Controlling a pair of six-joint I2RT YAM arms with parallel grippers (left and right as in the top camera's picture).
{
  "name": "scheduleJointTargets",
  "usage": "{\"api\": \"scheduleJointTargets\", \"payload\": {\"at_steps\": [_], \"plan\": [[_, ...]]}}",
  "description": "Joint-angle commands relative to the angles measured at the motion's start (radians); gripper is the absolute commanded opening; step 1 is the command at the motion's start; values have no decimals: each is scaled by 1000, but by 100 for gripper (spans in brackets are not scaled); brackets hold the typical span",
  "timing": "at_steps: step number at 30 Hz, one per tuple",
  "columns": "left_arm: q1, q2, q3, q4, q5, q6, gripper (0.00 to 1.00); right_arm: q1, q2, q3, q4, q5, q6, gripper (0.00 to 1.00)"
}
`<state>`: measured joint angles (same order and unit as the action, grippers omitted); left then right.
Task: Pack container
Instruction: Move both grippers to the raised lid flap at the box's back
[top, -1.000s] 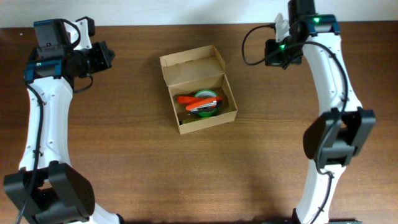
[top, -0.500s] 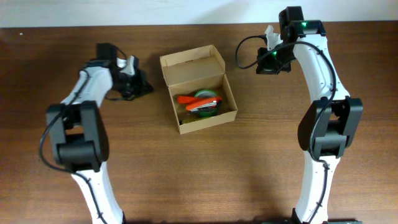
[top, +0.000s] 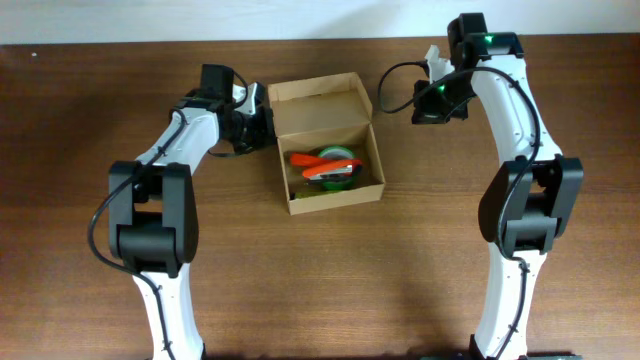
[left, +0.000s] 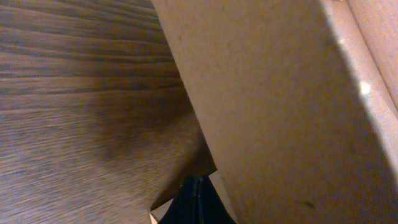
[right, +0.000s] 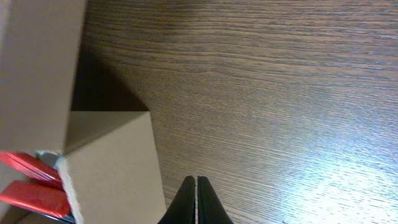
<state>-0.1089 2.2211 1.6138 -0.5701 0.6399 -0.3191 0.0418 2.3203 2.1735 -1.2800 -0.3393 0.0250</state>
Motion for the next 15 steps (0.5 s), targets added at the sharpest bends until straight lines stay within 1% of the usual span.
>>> {"api": "scheduleJointTargets", "payload": {"at_steps": [1, 9, 15], "plan": [[-31, 23, 5, 3, 12, -10, 2, 27, 6, 11, -3, -16, -25, 4], [-32, 23, 14, 3, -27, -6, 2, 59, 27, 11, 11, -16, -24, 4], [-31, 23, 68, 2, -53, -1, 1, 63, 57, 11, 16, -16, -24, 4]]}}
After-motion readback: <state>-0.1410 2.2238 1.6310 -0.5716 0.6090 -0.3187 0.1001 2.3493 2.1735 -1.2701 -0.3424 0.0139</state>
